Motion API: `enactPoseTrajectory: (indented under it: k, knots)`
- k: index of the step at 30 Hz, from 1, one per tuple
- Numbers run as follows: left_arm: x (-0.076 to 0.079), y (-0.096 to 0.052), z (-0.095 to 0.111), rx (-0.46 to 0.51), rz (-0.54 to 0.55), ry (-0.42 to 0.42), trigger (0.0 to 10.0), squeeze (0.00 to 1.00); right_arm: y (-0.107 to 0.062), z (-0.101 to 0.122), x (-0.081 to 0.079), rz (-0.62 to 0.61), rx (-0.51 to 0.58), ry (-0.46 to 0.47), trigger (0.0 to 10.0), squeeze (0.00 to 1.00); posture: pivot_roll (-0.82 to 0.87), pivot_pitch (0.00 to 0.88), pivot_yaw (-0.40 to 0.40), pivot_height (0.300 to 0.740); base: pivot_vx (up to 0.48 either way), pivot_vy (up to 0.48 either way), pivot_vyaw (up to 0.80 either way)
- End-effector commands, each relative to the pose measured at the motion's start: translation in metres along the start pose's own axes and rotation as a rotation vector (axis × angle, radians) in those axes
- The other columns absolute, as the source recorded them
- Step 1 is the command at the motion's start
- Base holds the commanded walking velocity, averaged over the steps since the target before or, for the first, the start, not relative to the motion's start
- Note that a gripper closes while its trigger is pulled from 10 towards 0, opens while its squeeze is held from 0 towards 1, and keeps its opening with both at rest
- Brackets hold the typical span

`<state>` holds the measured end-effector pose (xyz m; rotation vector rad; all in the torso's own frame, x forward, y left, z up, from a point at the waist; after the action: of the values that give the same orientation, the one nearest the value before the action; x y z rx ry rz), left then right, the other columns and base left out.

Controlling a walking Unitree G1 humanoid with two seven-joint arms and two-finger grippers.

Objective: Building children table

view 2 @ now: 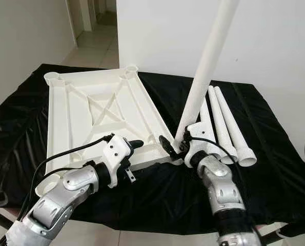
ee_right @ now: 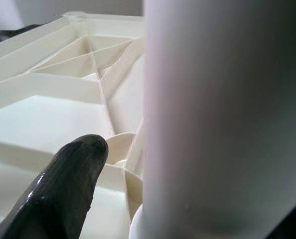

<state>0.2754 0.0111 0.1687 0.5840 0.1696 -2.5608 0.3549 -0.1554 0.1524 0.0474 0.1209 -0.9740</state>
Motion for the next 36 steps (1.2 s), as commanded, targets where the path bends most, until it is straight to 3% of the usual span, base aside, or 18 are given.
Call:
enactPoseTrajectory:
  k: [1, 4, 5, 6, 7, 15, 20, 27, 30, 31, 36]
  knots:
    - [0.005, 0.001, 0.000, 0.006, -0.051, 0.010, 10.0, 0.00, 0.004, 0.001, -0.006, 0.068, -0.013, -0.010, 10.0, 0.00, 0.02, 0.029, -0.037, 0.740, 0.000, 0.000, 0.00]
    - [0.009, 0.000, -0.004, -0.009, -0.054, -0.001, 10.0, 0.00, 0.001, -0.003, -0.002, 0.112, -0.053, -0.036, 10.0, 0.00, 0.02, 0.033, -0.036, 0.740, 0.000, 0.000, 0.00]
    - [0.010, 0.000, -0.007, -0.021, -0.051, -0.005, 10.0, 0.00, 0.000, -0.005, -0.001, 0.127, -0.069, -0.047, 2.9, 0.00, 0.02, 0.038, -0.033, 0.740, 0.000, 0.000, 0.00]
    - [0.010, 0.000, -0.007, -0.021, -0.051, -0.005, 10.0, 0.00, 0.000, -0.005, -0.001, 0.127, -0.069, -0.047, 2.9, 0.00, 0.02, 0.038, -0.033, 0.740, 0.000, 0.000, 0.00]
    - [0.011, 0.000, -0.009, -0.028, -0.048, -0.007, 10.0, 0.00, 0.000, -0.007, 0.000, 0.137, -0.079, -0.053, 0.0, 0.00, 0.02, 0.038, -0.033, 0.740, 0.000, 0.000, 0.00]
    - [0.013, 0.000, -0.019, -0.065, -0.023, -0.016, 10.0, 0.00, 0.003, -0.018, -0.003, 0.109, -0.092, 0.013, 0.0, 0.00, 0.02, 0.049, -0.040, 0.740, 0.000, 0.000, 0.00]
    - [0.014, -0.001, -0.027, -0.081, 0.000, -0.047, 10.0, 0.00, 0.010, -0.032, 0.000, -0.056, -0.089, 0.018, 0.0, 0.00, 0.02, 0.050, -0.042, 0.740, 0.000, 0.000, 0.00]
    - [0.013, -0.001, -0.034, -0.097, 0.007, -0.055, 10.0, 0.00, 0.015, -0.043, -0.015, -0.260, -0.007, 0.140, 0.0, 0.00, 0.02, 0.047, -0.045, 0.740, 0.000, 0.000, 0.00]
    - [0.013, -0.002, -0.034, -0.097, 0.008, -0.054, 10.0, 0.00, 0.015, -0.044, -0.015, -0.287, -0.002, 0.149, 0.0, 0.00, 0.02, 0.047, -0.045, 0.740, 0.000, 0.000, 0.00]
    - [0.011, -0.002, -0.035, -0.098, 0.010, -0.051, 10.0, 0.00, 0.016, -0.048, -0.022, -0.375, 0.020, 0.166, 0.0, 0.00, 0.02, 0.046, -0.045, 0.740, 0.000, 0.000, 0.00]
    - [0.010, -0.002, -0.036, -0.098, 0.011, -0.049, 10.0, 0.00, 0.016, -0.047, -0.026, -0.439, 0.051, 0.181, 0.0, 0.00, 0.02, 0.047, -0.045, 0.740, 0.000, 0.000, 0.00]
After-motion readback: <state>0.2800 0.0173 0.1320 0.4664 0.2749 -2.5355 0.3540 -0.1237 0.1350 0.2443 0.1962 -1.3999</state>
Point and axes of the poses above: a point about 5 cm out from each wrist's last joint towards the gripper, its own y axis pointing out of the wrist towards the gripper, its own z axis along the axis of the wrist's last joint, x = y × z, the point moved 4 cm from there along y, pointing out of the wrist towards the gripper, and after that the axes turned 15 degrees about y, right-handed, at the moved point
